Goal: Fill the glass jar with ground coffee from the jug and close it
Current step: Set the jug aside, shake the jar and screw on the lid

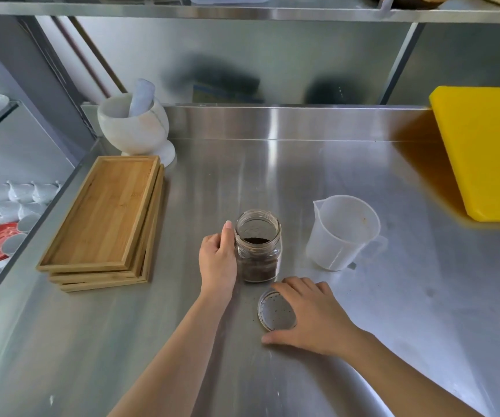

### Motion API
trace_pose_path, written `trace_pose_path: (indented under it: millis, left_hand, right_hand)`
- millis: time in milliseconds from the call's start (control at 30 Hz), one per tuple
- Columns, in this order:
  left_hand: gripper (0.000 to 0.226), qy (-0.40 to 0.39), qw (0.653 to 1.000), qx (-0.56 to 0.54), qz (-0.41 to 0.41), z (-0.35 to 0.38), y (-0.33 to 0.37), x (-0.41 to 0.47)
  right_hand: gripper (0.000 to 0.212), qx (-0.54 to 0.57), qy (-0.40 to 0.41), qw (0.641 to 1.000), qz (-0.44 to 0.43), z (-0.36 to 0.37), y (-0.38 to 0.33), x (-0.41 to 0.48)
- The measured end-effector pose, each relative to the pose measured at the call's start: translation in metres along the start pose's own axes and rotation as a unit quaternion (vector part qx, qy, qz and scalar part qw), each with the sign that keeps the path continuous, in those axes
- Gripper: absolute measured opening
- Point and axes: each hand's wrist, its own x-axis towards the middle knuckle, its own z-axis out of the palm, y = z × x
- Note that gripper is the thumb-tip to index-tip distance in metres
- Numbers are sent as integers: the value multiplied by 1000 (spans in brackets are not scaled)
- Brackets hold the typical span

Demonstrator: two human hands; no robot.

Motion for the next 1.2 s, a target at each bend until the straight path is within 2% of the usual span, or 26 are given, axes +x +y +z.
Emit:
trace_pose_path:
  millis: [167, 400, 600, 833, 967, 1200]
  left_hand:
    - [59, 3, 1000, 12, -1, -2, 0, -1]
    - [53, -6, 1000, 23, 11, -3, -1, -3]
    - [53, 4, 1000, 10, 8, -1, -2, -3]
    - [53, 2, 1000, 18, 22, -2, -4, -2]
    - [53, -2, 1000, 5, 16, -3, -4, -2]
    - [60, -29, 999, 5, 11, -5, -5, -1]
  right_hand:
    - [82, -40, -25, 999, -23, -3, -1, -3]
    - [80, -15, -44, 999, 4, -32, 11, -6]
    - [73, 21, 45, 995, 92, -79, 16, 0]
    - [43, 89, 151, 982, 76, -110, -13, 13]
    - [45, 145, 202, 968, 41, -119, -25, 23]
    - [52, 154, 286, 946, 20, -118, -43, 41]
